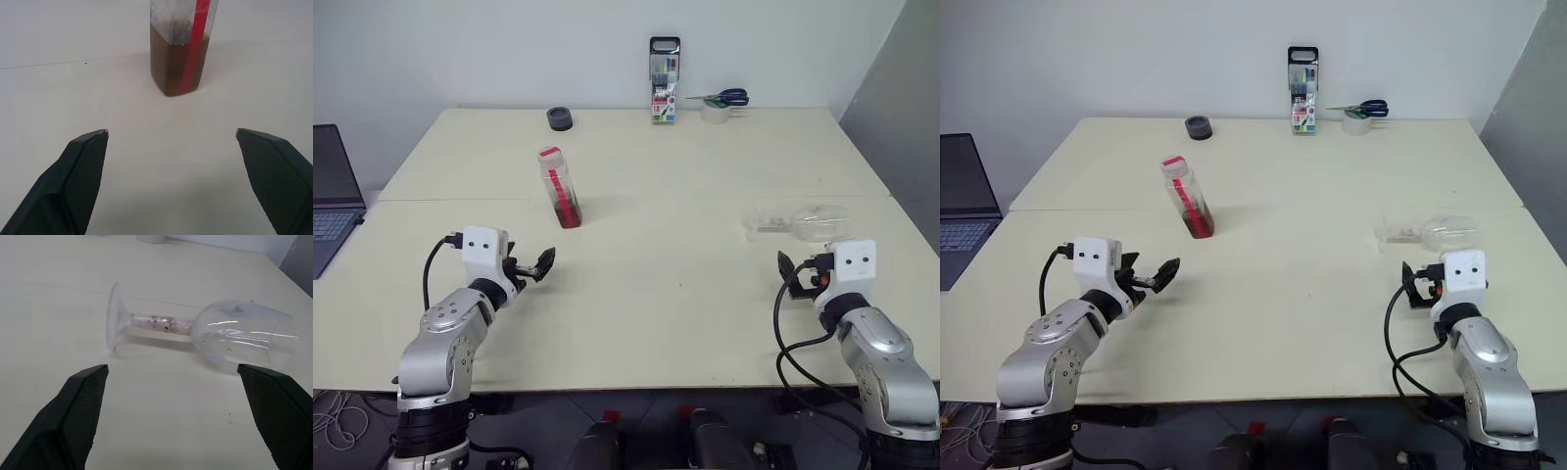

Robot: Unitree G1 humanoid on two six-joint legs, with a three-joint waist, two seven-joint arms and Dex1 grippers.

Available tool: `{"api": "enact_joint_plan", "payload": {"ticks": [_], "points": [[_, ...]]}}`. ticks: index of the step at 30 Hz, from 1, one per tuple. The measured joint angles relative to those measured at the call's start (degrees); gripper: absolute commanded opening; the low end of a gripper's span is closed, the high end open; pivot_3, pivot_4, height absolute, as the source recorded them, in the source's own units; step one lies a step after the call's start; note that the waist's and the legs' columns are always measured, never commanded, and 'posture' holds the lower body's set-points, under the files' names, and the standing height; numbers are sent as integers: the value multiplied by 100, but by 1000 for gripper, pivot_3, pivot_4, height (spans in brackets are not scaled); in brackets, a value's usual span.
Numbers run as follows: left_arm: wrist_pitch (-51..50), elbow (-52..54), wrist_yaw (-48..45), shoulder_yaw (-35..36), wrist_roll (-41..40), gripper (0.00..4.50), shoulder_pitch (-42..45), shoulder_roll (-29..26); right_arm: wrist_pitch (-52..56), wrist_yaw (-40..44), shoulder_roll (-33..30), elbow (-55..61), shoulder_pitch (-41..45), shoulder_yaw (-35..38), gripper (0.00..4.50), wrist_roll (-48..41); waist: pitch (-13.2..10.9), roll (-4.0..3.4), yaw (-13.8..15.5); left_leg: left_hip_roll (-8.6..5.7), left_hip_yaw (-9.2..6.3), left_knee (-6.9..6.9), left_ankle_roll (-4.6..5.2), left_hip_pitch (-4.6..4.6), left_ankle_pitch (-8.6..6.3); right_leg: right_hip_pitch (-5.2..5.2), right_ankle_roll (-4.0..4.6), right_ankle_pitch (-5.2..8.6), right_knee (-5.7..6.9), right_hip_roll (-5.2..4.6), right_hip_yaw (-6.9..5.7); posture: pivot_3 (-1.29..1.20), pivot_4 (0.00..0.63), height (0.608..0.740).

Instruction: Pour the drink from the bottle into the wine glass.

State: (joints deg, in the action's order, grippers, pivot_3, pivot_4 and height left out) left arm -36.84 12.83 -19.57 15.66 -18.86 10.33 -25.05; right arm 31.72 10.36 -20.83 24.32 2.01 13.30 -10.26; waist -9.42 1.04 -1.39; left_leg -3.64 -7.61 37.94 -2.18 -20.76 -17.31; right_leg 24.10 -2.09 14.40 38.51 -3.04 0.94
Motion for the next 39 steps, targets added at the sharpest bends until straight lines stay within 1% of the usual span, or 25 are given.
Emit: {"api": "enact_joint_plan", "payload": {"ticks": [9, 16, 19, 23, 26, 30, 34, 39], "points": [[114, -10, -7, -6, 1, 4455, 0, 0, 0, 14, 0, 0, 86, -2, 4500, 0, 0, 0, 0, 0, 0, 0, 0, 0, 0, 0, 0, 0, 0, 0, 1, 0, 150, 740], [120, -23, 5, -32, 4, 4455, 3, 0, 1, 184, -76, 14, 67, 9, 4500, -50, 0, 0, 0, 0, 0, 0, 0, 0, 0, 0, 0, 0, 0, 0, -1, 0, 150, 740], [119, -24, 22, -78, 6, 4455, 65, 1, 18, 711, -304, 189, 83, 72, 4500, -518, 0, 0, -1, 0, -1, 0, 0, 0, 0, -1, 0, 0, -1, 0, -3, 0, 150, 740], [119, -132, 44, -187, 12, 4455, 357, 24, 613, 1936, -1078, 624, 496, 149, 4500, -1891, -2, -1, -9, 0, 0, 2, 17, 1, -9, -3, 0, 0, -2, 1, -10, 0, 150, 740], [120, -212, 84, -240, 20, 4455, 519, 59, 1013, 2377, -1380, 879, 838, 181, 4500, -2700, -1, 1, -6, 5, -12, 1, 16, -2, -9, -6, 0, 0, -8, 4, -13, 0, 150, 740], [167, -380, 146, -355, 107, 4455, 757, 131, 1311, 2496, -1493, 904, 1104, 85, 4500, -3143, -2, 3, 19, 1, -7, 3, 15, -5, -8, -6, 0, -1, -13, 1, -11, 0, 150, 740], [235, -461, 167, -472, 153, 4455, 986, 254, 1316, 2354, -1456, 897, 1465, -26, 4500, -3153, -2, 3, 20, 2, -5, 1, 7, -5, -4, -4, 0, -1, -15, 1, -11, 0, 150, 740], [373, -724, 260, -562, 259, 4455, 1161, 407, 1274, 2185, -1359, 863, 1518, -128, 4500, -3138, -1, 3, 27, 2, -6, 1, 6, -14, -3, -5, 2, -6, -35, 0, -9, 0, 150, 740]]}}
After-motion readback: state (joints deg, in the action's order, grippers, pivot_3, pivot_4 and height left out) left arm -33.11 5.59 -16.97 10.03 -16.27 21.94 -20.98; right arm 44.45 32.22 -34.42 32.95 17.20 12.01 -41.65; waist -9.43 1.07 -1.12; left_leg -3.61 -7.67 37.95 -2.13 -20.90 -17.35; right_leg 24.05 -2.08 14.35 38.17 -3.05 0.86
